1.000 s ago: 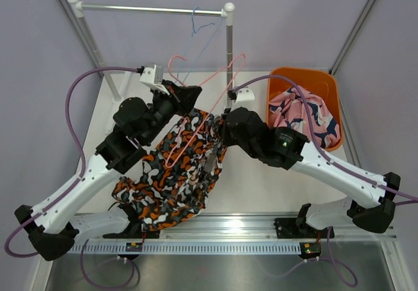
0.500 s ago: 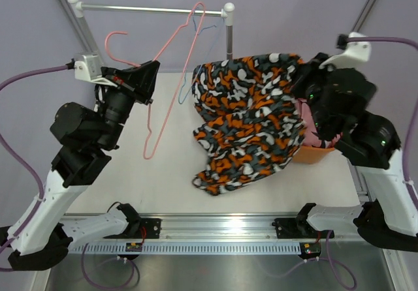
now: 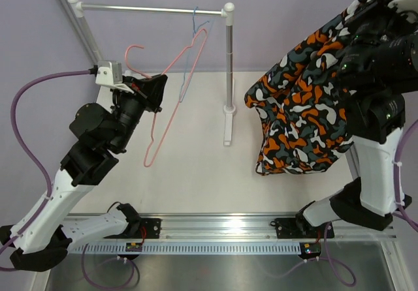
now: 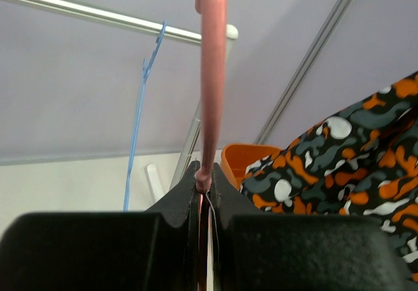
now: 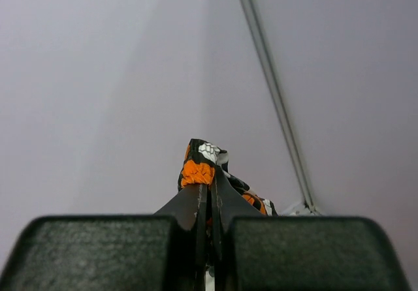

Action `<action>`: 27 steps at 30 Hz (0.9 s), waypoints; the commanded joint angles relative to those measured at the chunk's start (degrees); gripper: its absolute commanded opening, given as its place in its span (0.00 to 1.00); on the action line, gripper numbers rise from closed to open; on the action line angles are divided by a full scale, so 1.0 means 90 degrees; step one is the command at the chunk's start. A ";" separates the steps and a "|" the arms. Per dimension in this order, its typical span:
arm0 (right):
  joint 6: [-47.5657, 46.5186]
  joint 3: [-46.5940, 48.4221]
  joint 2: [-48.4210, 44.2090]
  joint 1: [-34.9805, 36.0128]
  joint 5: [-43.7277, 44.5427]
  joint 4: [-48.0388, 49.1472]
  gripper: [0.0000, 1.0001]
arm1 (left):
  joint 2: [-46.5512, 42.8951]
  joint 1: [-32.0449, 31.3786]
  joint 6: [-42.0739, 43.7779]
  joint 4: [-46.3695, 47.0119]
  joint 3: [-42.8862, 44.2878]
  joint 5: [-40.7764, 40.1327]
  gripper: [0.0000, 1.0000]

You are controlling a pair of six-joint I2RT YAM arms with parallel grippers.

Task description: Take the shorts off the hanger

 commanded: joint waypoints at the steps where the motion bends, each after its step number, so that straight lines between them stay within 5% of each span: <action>1: -0.1069 0.1084 0.0626 -0.0377 0.0285 0.0960 0.00 | -0.0048 -0.0003 0.0040 0.0344 -0.0074 -0.0048 0.00; 7: -0.1092 0.1965 0.1574 -0.1605 0.0413 0.1158 0.00 | -0.0009 -0.0003 -0.0018 0.0305 -0.0172 0.0069 0.00; 18: 0.2705 0.1819 0.1565 -0.3667 -0.0688 -0.1893 0.00 | 0.0196 -0.0003 -0.0018 0.0275 -0.0348 0.0147 0.00; 24: 0.3665 -0.0989 0.0736 -0.3854 -0.2854 -0.1746 0.00 | 0.0274 -0.0003 -0.0096 0.0471 -0.0563 0.0216 0.00; 27: 0.4006 -0.2252 0.0461 -0.3845 -0.3074 -0.1800 0.00 | 0.0293 -0.0003 -0.0145 0.0549 -0.0651 0.0235 0.00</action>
